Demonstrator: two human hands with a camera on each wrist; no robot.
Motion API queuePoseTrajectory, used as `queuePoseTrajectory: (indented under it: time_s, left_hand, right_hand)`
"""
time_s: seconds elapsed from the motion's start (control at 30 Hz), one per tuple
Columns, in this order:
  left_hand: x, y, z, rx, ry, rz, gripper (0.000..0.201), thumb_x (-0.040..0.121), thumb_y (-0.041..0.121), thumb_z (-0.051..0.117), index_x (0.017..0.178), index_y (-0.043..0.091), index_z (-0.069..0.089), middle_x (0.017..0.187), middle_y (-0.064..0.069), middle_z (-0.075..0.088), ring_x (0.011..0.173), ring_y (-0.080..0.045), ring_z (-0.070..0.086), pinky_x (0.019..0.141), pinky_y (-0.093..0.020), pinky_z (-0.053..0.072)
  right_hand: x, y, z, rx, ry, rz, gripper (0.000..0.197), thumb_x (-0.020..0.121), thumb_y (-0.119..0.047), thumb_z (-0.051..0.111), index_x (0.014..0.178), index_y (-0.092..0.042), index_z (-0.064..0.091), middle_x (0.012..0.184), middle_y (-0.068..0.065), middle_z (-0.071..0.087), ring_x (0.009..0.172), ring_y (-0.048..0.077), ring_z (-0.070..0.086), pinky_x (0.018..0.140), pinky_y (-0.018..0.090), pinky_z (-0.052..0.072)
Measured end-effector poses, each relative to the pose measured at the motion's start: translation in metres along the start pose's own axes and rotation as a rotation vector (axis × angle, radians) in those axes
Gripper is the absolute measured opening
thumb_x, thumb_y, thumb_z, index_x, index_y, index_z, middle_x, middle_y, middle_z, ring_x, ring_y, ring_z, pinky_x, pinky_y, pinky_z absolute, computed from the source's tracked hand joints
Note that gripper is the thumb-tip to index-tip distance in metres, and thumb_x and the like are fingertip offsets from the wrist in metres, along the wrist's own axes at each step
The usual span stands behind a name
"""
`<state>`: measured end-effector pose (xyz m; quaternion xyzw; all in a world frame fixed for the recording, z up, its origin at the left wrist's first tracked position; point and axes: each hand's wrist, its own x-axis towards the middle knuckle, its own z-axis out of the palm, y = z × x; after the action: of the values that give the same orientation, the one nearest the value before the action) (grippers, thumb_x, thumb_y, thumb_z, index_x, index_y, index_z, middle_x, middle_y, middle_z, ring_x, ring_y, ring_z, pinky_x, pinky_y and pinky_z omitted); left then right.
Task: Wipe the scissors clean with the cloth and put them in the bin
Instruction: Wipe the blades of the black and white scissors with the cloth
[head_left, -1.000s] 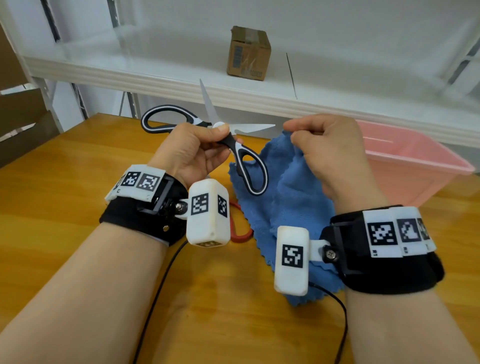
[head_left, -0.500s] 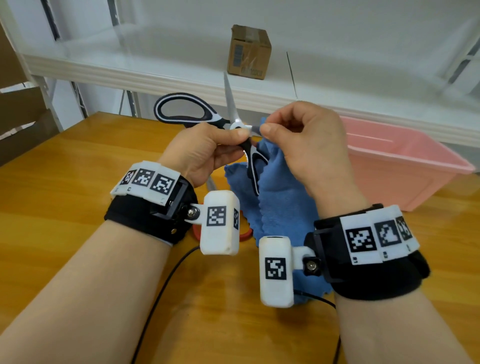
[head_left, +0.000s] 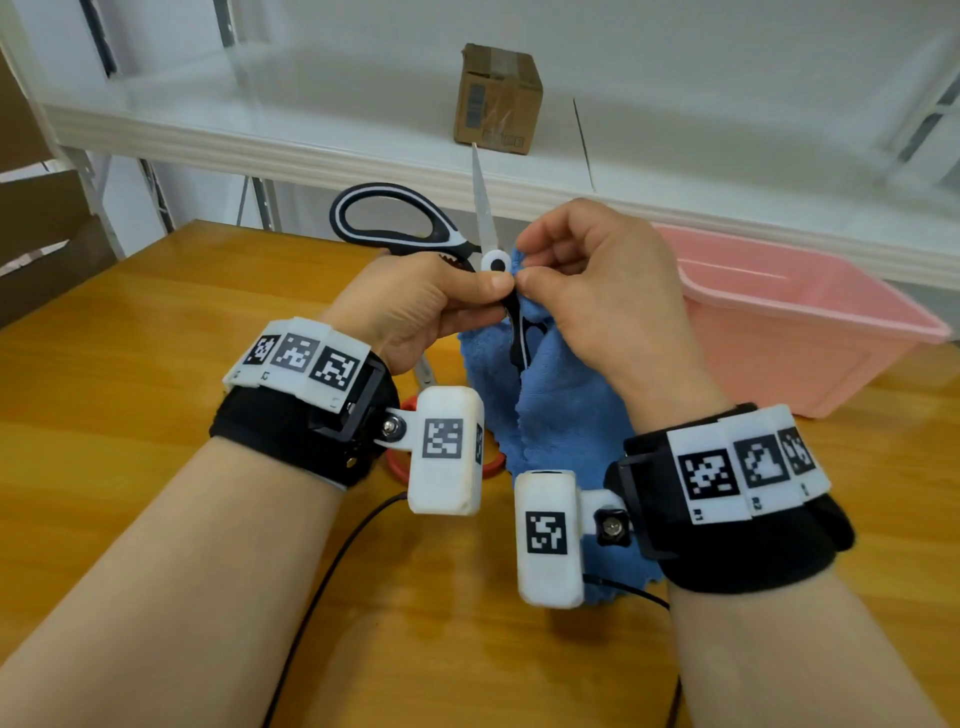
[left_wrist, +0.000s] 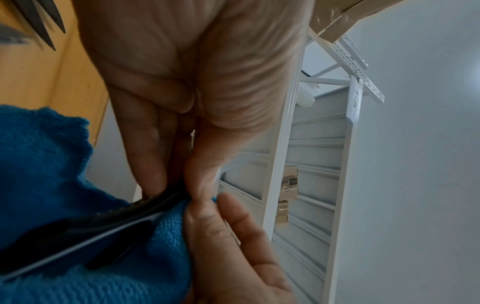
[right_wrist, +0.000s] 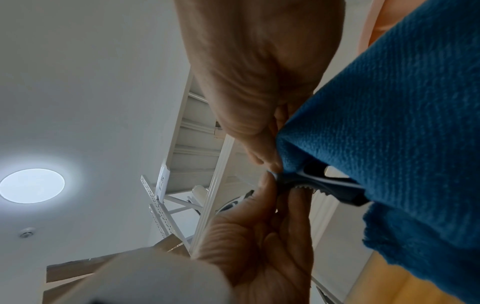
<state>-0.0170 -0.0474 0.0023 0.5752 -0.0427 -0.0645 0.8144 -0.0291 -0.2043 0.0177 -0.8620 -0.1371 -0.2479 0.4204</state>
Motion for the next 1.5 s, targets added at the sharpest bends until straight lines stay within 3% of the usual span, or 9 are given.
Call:
queuePoseTrajectory:
  time_s: [0.13, 0.23, 0.33, 0.57, 0.7, 0.93, 1.3, 1.5]
  left_hand:
    - [0.000, -0.002, 0.001, 0.009, 0.043, -0.014, 0.020, 0.077, -0.007, 0.070, 0.097, -0.004, 0.068, 0.096, -0.016, 0.073, 0.092, -0.026, 0.072, 0.073, -0.028, 0.059]
    - [0.001, -0.002, 0.002, 0.006, 0.050, -0.027, 0.026, 0.078, -0.007, 0.070, 0.104, -0.006, 0.067, 0.099, -0.016, 0.073, 0.092, -0.026, 0.072, 0.070, -0.027, 0.058]
    - [0.000, -0.002, 0.004, 0.008, 0.054, -0.033, 0.025, 0.078, -0.007, 0.070, 0.102, -0.005, 0.067, 0.094, -0.014, 0.074, 0.089, -0.025, 0.073, 0.068, -0.026, 0.058]
    - [-0.002, -0.002, 0.006, -0.002, 0.055, -0.031, 0.021, 0.080, -0.009, 0.068, 0.101, -0.006, 0.066, 0.093, -0.015, 0.073, 0.088, -0.026, 0.073, 0.067, -0.027, 0.059]
    - [-0.002, 0.000, 0.004, 0.004, 0.047, -0.022, 0.022, 0.080, -0.006, 0.068, 0.102, -0.008, 0.065, 0.097, -0.018, 0.072, 0.092, -0.028, 0.073, 0.068, -0.027, 0.060]
    - [-0.002, 0.000, 0.001, -0.029, 0.032, -0.022, 0.027, 0.080, -0.003, 0.069, 0.106, -0.009, 0.066, 0.096, -0.016, 0.073, 0.089, -0.024, 0.073, 0.066, -0.023, 0.057]
    - [-0.004, -0.002, 0.008, 0.038, 0.033, -0.045, 0.014, 0.082, -0.006, 0.067, 0.095, -0.003, 0.068, 0.086, -0.010, 0.075, 0.086, -0.023, 0.073, 0.065, -0.024, 0.057]
    - [-0.004, 0.003, 0.002, 0.020, 0.056, -0.010, 0.004, 0.085, -0.004, 0.065, 0.086, -0.001, 0.067, 0.081, -0.010, 0.073, 0.083, -0.023, 0.073, 0.064, -0.023, 0.058]
  right_hand:
    - [-0.002, 0.000, 0.004, -0.100, 0.048, -0.031, 0.019, 0.081, -0.009, 0.070, 0.089, -0.026, 0.065, 0.078, -0.009, 0.068, 0.078, 0.004, 0.065, 0.075, 0.026, 0.056]
    - [-0.002, 0.002, 0.005, -0.130, 0.092, -0.024, 0.018, 0.083, -0.009, 0.066, 0.089, -0.026, 0.062, 0.077, -0.009, 0.065, 0.077, 0.003, 0.063, 0.067, 0.013, 0.048]
    - [-0.001, 0.002, 0.007, -0.154, 0.115, 0.001, 0.017, 0.083, -0.009, 0.064, 0.090, -0.025, 0.061, 0.076, -0.010, 0.063, 0.076, 0.002, 0.060, 0.063, 0.009, 0.043]
    - [-0.002, 0.004, 0.002, -0.185, 0.164, 0.030, 0.015, 0.083, -0.008, 0.059, 0.090, -0.021, 0.056, 0.074, -0.010, 0.056, 0.068, 0.001, 0.051, 0.058, 0.007, 0.038]
    - [-0.001, 0.006, -0.005, -0.158, 0.176, 0.054, 0.016, 0.082, -0.007, 0.059, 0.089, -0.021, 0.057, 0.076, -0.009, 0.060, 0.074, 0.007, 0.056, 0.058, 0.010, 0.037]
    - [-0.003, -0.004, 0.004, -0.120, 0.074, -0.027, 0.019, 0.080, -0.009, 0.068, 0.081, -0.026, 0.059, 0.073, -0.009, 0.064, 0.074, 0.003, 0.061, 0.061, 0.010, 0.043]
    - [-0.005, 0.005, 0.013, -0.105, 0.122, 0.043, 0.011, 0.081, -0.008, 0.062, 0.084, -0.018, 0.057, 0.074, -0.009, 0.056, 0.068, 0.004, 0.052, 0.057, 0.012, 0.038]
    - [-0.001, 0.018, 0.001, -0.180, 0.137, 0.107, 0.015, 0.083, -0.006, 0.056, 0.083, -0.021, 0.052, 0.075, -0.011, 0.052, 0.066, 0.001, 0.048, 0.056, 0.014, 0.032]
